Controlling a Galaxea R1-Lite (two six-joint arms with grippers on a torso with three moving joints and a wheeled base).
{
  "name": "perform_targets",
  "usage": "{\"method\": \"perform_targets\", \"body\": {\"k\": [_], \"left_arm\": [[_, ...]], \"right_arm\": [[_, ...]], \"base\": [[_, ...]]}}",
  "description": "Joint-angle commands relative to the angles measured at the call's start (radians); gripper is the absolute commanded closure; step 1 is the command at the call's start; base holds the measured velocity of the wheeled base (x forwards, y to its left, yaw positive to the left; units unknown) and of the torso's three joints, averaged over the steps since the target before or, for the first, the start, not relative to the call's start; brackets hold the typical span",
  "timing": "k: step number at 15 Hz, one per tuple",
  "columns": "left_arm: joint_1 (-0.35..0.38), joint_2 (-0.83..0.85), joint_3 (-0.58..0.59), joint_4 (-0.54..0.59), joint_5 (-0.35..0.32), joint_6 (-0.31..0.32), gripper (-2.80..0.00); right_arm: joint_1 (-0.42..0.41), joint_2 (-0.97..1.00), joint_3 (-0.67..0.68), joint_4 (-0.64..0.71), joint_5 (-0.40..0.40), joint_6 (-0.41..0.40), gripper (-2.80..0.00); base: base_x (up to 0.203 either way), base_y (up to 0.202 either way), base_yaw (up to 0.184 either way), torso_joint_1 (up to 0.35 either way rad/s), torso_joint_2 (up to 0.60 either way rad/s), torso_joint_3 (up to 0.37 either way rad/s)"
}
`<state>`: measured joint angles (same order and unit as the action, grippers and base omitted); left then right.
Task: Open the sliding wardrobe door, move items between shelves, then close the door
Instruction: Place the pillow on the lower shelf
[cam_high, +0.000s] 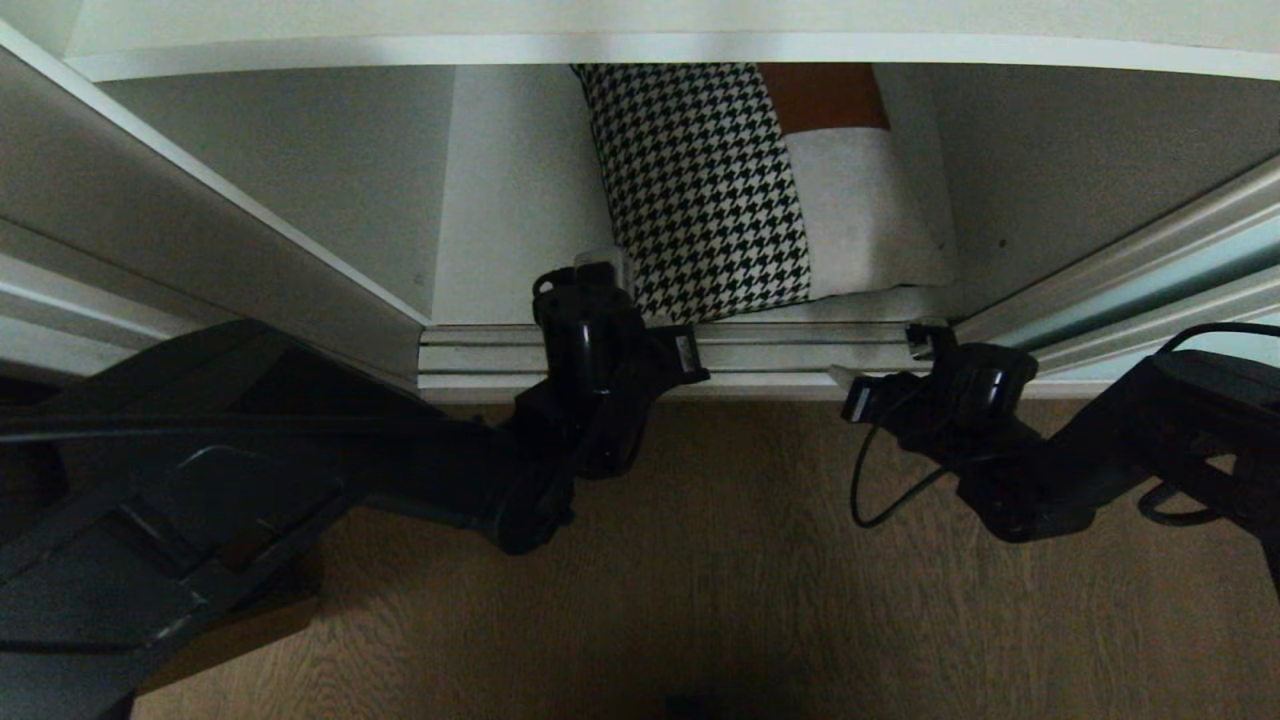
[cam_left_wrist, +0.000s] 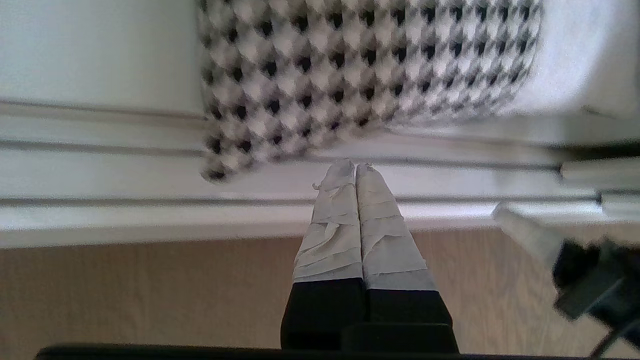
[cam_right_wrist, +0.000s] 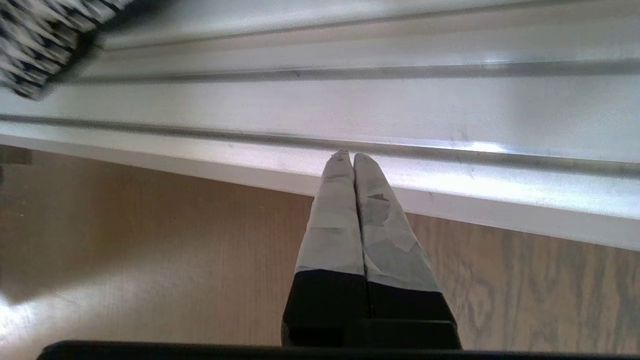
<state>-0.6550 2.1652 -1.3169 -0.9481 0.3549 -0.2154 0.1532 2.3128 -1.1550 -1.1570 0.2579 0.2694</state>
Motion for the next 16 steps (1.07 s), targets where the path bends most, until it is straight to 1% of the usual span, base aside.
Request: {"method": "perform_targets", "body": {"k": [1, 2, 4, 6, 8, 10, 13, 16], "left_arm": [[-0.021, 0.060, -0.020, 0.006, 0.000, -0.012, 0.00], [-0.031, 0.068, -0.025, 0.019, -0.005, -0.019, 0.00], [-0.041, 0.084, -0.039, 0.067, -0.051, -0.050, 0.00], [-0.040, 0.123, -0.081, 0.117, -0.078, -0.084, 0.00], [-0.019, 0.184, -0.147, 0.167, -0.101, -0.107, 0.00], [0.011, 0.252, -0.247, 0.218, -0.118, -0.114, 0.00], [0.062, 0.360, -0.432, 0.304, -0.122, -0.114, 0.00], [0.115, 0.435, -0.605, 0.371, -0.119, -0.105, 0.00]], "right_arm": [[-0.005, -0.093, 0.049, -0.011, 0.004, 0.002, 0.00], [-0.007, -0.115, 0.080, -0.012, 0.006, 0.002, 0.00], [-0.007, -0.154, 0.119, -0.015, 0.009, 0.002, 0.00], [-0.007, -0.170, 0.107, -0.014, 0.009, 0.005, 0.00], [-0.006, -0.158, 0.071, -0.012, 0.009, 0.022, 0.00], [-0.007, -0.112, -0.004, -0.010, 0.008, 0.038, 0.00], [-0.019, -0.022, -0.136, 0.008, 0.005, 0.047, 0.00], [-0.023, 0.053, -0.211, 0.029, 0.003, 0.047, 0.00]], "base": [[0.000, 0.000, 0.000, 0.000, 0.00, 0.000], [0.000, 0.000, 0.000, 0.000, 0.00, 0.000], [0.000, 0.000, 0.000, 0.000, 0.00, 0.000], [0.000, 0.000, 0.000, 0.000, 0.00, 0.000], [0.000, 0.000, 0.000, 0.000, 0.00, 0.000], [0.000, 0.000, 0.000, 0.000, 0.00, 0.000], [0.000, 0.000, 0.000, 0.000, 0.00, 0.000], [0.000, 0.000, 0.000, 0.000, 0.00, 0.000]]}}
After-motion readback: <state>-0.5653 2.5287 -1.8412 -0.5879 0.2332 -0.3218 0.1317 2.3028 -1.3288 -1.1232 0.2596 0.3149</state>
